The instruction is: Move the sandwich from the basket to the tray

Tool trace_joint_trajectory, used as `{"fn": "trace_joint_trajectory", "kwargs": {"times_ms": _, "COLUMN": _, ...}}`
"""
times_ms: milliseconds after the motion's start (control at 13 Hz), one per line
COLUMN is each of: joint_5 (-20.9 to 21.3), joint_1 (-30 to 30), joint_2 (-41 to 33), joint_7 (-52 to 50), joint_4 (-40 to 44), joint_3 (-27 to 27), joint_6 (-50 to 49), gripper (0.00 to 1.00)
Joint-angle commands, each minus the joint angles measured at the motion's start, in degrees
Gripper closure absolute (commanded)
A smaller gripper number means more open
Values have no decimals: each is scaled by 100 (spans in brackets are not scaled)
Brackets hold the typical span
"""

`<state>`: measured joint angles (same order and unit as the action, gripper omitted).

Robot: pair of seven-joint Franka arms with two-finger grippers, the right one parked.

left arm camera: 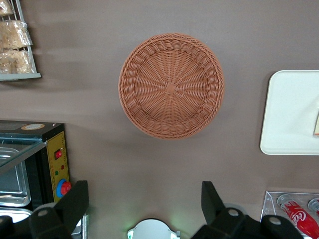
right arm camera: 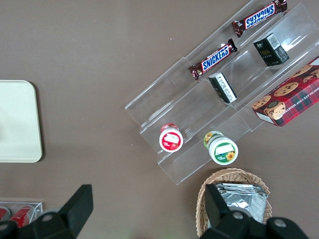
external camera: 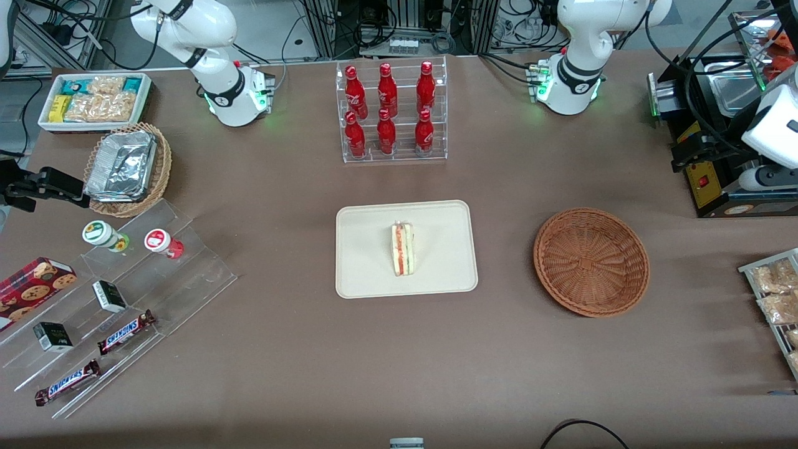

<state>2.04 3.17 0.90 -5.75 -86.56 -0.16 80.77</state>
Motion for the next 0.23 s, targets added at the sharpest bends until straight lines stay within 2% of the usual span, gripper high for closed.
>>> {"fn": "trace_joint_trajectory", "kwargs": {"times_ms": 0, "joint_5": -81, "joint_1": 52, "joint_2": 112, "joint_7": 74, "joint_4": 165, "joint_3": 34, "joint_6": 17, "gripper": 0}}
{"fn": "trace_joint_trajectory", "kwargs": {"times_ms": 154, "joint_5": -99, "joint_1": 52, "joint_2": 112, "joint_7": 83, "joint_4": 157, "joint_3": 42, "joint_6": 17, "gripper": 0}}
